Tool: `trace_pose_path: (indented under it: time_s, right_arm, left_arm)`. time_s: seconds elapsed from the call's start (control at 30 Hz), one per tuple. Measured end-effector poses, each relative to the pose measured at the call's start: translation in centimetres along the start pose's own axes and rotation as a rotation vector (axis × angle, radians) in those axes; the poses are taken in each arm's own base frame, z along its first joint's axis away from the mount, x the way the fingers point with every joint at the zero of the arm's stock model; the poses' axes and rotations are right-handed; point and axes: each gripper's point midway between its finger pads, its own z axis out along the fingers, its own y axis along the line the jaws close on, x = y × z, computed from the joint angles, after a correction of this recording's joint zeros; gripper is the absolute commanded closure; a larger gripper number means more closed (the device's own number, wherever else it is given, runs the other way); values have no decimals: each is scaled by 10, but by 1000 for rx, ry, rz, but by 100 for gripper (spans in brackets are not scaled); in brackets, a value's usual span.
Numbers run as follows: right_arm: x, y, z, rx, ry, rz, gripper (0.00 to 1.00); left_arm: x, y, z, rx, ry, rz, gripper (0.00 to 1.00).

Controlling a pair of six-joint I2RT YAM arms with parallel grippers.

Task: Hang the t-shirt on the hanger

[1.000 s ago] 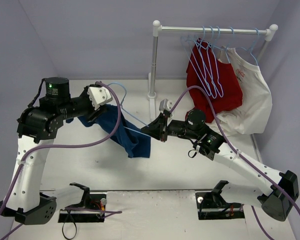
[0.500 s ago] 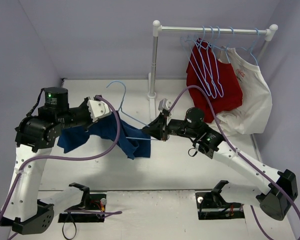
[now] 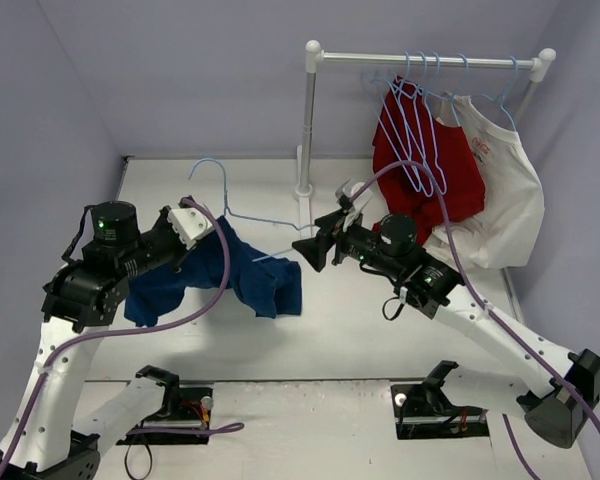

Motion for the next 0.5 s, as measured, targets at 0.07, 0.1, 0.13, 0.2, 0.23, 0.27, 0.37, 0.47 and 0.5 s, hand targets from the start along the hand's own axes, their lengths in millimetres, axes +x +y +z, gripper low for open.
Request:
trace_pose_path:
  time_s: [0.07, 0.1, 0.13, 0.2, 0.23, 0.27, 0.37, 0.47, 0.5]
  right_arm:
    - [-5, -9, -8, 75, -20, 53, 28]
    - [-7, -12, -12, 105, -31, 79, 28]
    - [-6, -15, -14, 130, -37, 113, 29]
    - [0, -20, -17, 176, -40, 190, 30]
    - [5, -22, -17, 197, -36, 234, 30]
    - [12, -23, -16, 216, -27, 274, 30]
    - [44, -18, -11, 262, 30, 365, 31]
    - [77, 2, 0, 249, 113, 401, 34]
    - [86, 8, 5, 239, 140, 404, 38]
  left_arm:
    - [7, 1, 0, -39, -9, -11, 100]
    - [10, 1, 0, -55, -12, -17, 100]
    - [13, 0, 0, -71, -17, -21, 100]
    - [19, -1, 0, -91, -24, -28, 100]
    - [22, -2, 0, -98, -26, -32, 100]
    - [25, -3, 1, -103, -27, -34, 100]
    - [34, -8, 1, -111, -24, -44, 100]
    - [45, -14, 2, -117, -19, -59, 100]
    - [48, -16, 2, -120, -18, -65, 100]
